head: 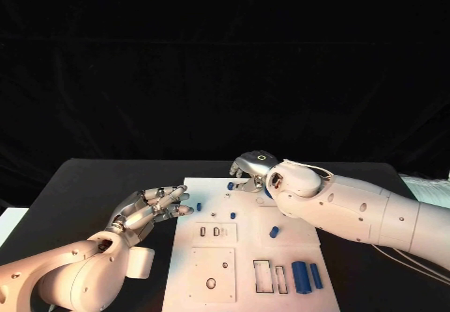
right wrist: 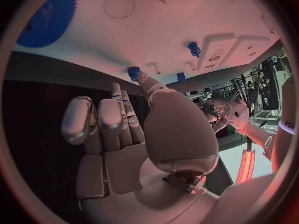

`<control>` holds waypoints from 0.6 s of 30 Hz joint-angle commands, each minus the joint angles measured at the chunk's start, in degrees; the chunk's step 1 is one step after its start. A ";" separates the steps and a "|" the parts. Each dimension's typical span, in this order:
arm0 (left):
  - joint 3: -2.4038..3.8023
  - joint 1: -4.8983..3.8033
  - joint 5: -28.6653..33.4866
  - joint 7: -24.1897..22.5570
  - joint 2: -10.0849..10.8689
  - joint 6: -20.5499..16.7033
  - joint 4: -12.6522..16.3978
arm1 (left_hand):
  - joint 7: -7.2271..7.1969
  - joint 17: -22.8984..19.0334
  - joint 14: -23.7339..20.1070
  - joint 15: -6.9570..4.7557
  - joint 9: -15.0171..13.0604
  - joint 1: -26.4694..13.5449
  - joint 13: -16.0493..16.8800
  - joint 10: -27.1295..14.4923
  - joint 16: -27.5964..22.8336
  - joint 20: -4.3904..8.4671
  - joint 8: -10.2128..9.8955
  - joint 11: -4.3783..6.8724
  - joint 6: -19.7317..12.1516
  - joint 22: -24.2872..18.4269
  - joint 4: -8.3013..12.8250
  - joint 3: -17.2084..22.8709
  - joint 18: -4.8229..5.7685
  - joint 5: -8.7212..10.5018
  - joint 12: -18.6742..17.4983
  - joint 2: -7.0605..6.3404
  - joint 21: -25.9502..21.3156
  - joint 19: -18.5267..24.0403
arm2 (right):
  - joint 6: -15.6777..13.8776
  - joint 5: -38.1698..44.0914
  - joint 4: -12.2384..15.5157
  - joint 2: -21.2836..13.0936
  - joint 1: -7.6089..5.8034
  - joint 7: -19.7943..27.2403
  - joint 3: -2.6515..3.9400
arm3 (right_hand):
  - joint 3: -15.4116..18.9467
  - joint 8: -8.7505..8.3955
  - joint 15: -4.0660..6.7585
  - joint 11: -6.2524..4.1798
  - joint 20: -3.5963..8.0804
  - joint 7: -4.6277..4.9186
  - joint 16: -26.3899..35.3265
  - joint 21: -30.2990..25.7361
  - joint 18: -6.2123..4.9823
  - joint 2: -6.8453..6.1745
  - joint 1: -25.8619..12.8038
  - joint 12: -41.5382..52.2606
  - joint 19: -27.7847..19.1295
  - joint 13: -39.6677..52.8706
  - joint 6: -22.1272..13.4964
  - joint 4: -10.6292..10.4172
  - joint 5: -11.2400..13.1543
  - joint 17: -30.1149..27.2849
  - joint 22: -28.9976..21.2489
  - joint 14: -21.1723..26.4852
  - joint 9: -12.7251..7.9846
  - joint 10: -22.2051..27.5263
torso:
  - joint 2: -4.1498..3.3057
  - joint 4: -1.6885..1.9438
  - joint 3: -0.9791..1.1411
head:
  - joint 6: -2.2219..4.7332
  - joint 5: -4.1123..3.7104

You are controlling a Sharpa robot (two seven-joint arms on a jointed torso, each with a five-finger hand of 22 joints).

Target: Assemble the parts on the task board

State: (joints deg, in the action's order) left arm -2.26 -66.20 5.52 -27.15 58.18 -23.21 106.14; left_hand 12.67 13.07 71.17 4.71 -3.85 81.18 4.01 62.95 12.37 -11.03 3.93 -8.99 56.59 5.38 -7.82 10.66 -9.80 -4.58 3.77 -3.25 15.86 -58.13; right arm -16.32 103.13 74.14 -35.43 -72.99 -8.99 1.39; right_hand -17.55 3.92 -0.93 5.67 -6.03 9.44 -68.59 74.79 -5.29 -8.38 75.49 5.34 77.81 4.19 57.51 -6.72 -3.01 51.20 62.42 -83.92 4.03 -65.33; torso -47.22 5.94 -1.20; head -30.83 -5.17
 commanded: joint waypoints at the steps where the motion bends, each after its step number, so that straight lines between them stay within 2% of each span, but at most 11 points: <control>1: 0.04 -0.09 0.04 -0.37 0.17 0.86 0.20 | 0.06 0.08 -0.11 0.36 0.10 -0.22 -0.06 -0.32 -0.31 -0.40 -0.32 0.06 -0.31 -0.06 0.47 0.01 -0.69 0.30 -0.21 0.20 -0.19 -0.04 | -2.46 -1.10 2.50 -2.50 0.00 -0.40 0.09 | 0.20 0.40 0.38 -0.40 0.08 -0.19 -1.04 0.99 0.20 0.24 0.74 0.81 1.02 0.23 0.95 -0.38 0.20 1.55 1.64 -0.88 0.16 -1.74 | 0.02 -0.33 0.06 | 0.23 -0.15; 3: 0.04 -0.10 0.07 -0.37 0.26 0.85 0.25 | 0.06 0.08 -0.11 0.36 0.10 -0.22 -0.06 -0.32 -0.31 -0.40 -0.32 0.06 -0.31 -0.06 0.47 0.01 -0.69 0.30 -0.21 0.20 -0.19 -0.04 | -2.69 -2.33 4.26 -4.54 -0.04 -0.76 0.28 | -0.02 0.59 0.89 -1.02 0.41 -0.49 -3.46 3.06 0.87 0.36 1.16 1.99 2.67 0.77 1.82 -0.60 0.17 5.50 5.21 -1.67 0.24 -4.53 | 0.09 -0.53 0.09 | 0.42 -0.19; 6: 0.04 -0.12 0.25 -0.36 0.36 0.85 0.30 | 0.06 0.08 -0.11 0.36 0.10 -0.22 -0.06 -0.32 -0.31 -0.40 -0.32 0.06 -0.31 -0.06 0.47 0.01 -0.69 0.30 -0.21 0.20 -0.19 -0.04 | -1.70 -6.14 7.36 -8.70 -0.23 -2.05 0.71 | -0.21 0.55 2.33 -2.65 1.29 -1.46 -8.10 7.09 2.19 -0.10 1.87 5.11 5.76 2.83 2.78 -0.93 -0.06 13.02 12.11 -2.95 0.21 -11.26 | 0.20 -0.82 0.11 | 0.48 -0.29; 10: 0.04 -0.13 0.34 -0.36 0.37 0.87 0.22 | 0.08 0.12 -0.12 0.38 0.09 -0.22 -0.06 -0.38 -0.33 -0.41 -0.32 0.04 -0.37 -0.07 0.51 0.01 -0.68 0.30 -0.21 0.21 -0.20 -0.05 | 1.12 -10.57 9.34 -12.54 -0.45 -3.98 0.96 | 0.89 0.05 3.52 -4.05 2.40 -2.47 -10.72 9.01 2.80 -1.55 1.65 10.12 7.15 7.04 2.40 -1.34 -0.62 17.29 15.34 -3.39 -0.01 -17.78 | 0.36 -1.11 0.13 | 0.54 -0.49; 11: 0.04 -0.14 0.35 -0.36 0.38 0.87 0.21 | 0.08 0.12 -0.12 0.38 0.09 -0.22 -0.06 -0.38 -0.33 -0.41 -0.32 0.04 -0.37 -0.07 0.51 0.01 -0.68 0.30 -0.21 0.21 -0.20 -0.05 | 1.61 -11.08 9.48 -12.99 -0.47 -4.24 0.98 | 1.12 0.01 3.62 -4.11 2.51 -2.57 -11.05 9.18 2.86 -1.74 1.53 10.85 7.28 7.71 2.33 -1.43 -0.68 17.83 15.64 -3.45 -0.03 -18.36 | 0.38 -1.17 0.13 | 0.56 -0.52; 12: 0.04 -0.14 0.36 -0.36 0.39 0.89 0.21 | 0.08 0.12 -0.12 0.38 0.09 -0.22 -0.06 -0.38 -0.33 -0.41 -0.32 0.04 -0.37 -0.07 0.51 0.01 -0.68 0.30 -0.21 0.21 -0.20 -0.05 | 2.36 -11.90 9.63 -13.64 -0.50 -4.62 1.01 | 2.03 0.03 3.90 -4.31 2.81 -2.77 -12.15 9.73 3.04 -2.34 1.22 14.49 7.64 11.75 2.23 -1.76 -1.17 19.66 16.58 -3.61 -0.04 -18.78 | 0.39 -1.26 0.16 | 0.57 -0.56; 14: 0.04 -0.14 0.38 -0.36 0.39 0.93 0.20 | 0.08 0.12 -0.12 0.38 0.09 -0.22 -0.06 -0.38 -0.33 -0.41 -0.32 0.04 -0.37 -0.07 0.51 0.01 -0.68 0.30 -0.21 0.21 -0.20 -0.05 | 3.48 -13.26 9.70 -14.57 -0.53 -5.15 1.04 | 3.50 0.07 3.93 -4.51 2.98 -2.91 -13.70 10.45 3.30 -2.76 0.69 30.32 8.13 28.50 2.04 -2.36 -2.45 22.40 17.86 -3.88 -0.03 -20.06 | 0.38 -1.36 0.23 | 0.60 -0.60; 16: 0.04 -0.14 0.39 -0.35 0.39 0.98 0.19 | 0.08 0.12 -0.12 0.38 0.09 -0.22 -0.06 -0.38 -0.33 -0.41 -0.32 0.04 -0.37 -0.07 0.51 0.01 -0.68 0.30 -0.21 0.21 -0.20 -0.05 | 4.37 -14.33 9.60 -15.25 -0.54 -5.53 1.07 | 6.18 0.28 3.77 -4.32 2.81 -3.11 -15.76 11.41 3.64 -2.36 1.16 48.47 8.70 48.60 1.80 -3.38 -4.00 26.07 19.58 -4.09 0.03 -18.17 | 0.35 -1.38 0.30 | 0.52 -0.59; 17: 0.04 -0.14 0.39 -0.34 0.39 1.01 0.19 | 0.08 0.12 -0.12 0.38 0.09 -0.22 -0.06 -0.38 -0.33 -0.41 -0.32 0.04 -0.37 -0.07 0.51 0.01 -0.68 0.30 -0.21 0.21 -0.20 -0.05 | 4.66 -14.73 9.52 -15.48 -0.54 -5.68 1.07 | 7.18 0.34 3.27 -4.26 2.84 -2.94 -16.43 11.77 3.72 -2.22 1.21 54.76 8.94 55.54 1.69 -3.93 -4.62 27.41 20.28 -4.21 0.03 -17.78 | 0.33 -1.41 0.34 | 0.50 -0.54; 18: 0.04 -0.14 0.39 -0.33 0.39 1.03 0.18 | 0.08 0.13 -0.12 0.38 0.09 -0.21 -0.06 -0.38 -0.34 -0.41 -0.31 0.04 -0.37 -0.08 0.52 0.01 -0.68 0.29 -0.20 0.22 -0.20 -0.05 | 4.84 -14.98 9.44 -15.62 -0.54 -5.78 1.08 | 7.94 0.36 3.18 -4.10 2.65 -2.62 -16.94 12.03 3.84 -1.98 0.84 59.41 9.14 60.57 1.56 -4.63 -4.88 28.46 20.79 -4.34 0.02 -17.97 | 0.34 -1.36 0.29 | 0.46 -0.54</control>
State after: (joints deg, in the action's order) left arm -2.26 -66.27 5.70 -27.15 58.59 -23.21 106.22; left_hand 12.67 13.13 71.17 4.71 -3.85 81.18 4.01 62.95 12.37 -11.03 3.93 -8.99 56.59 5.39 -7.50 10.67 -9.80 -4.58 3.77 -3.25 15.86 -58.13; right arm -14.85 91.87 83.54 -51.02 -73.52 -12.63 2.44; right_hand -10.09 4.12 2.49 1.44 -3.47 6.63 -85.20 86.62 -2.11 -10.63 76.10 61.51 84.01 61.22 59.24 -11.01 -7.66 74.93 74.95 -84.01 4.04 -83.47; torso -46.89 4.71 -0.97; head -30.25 -5.75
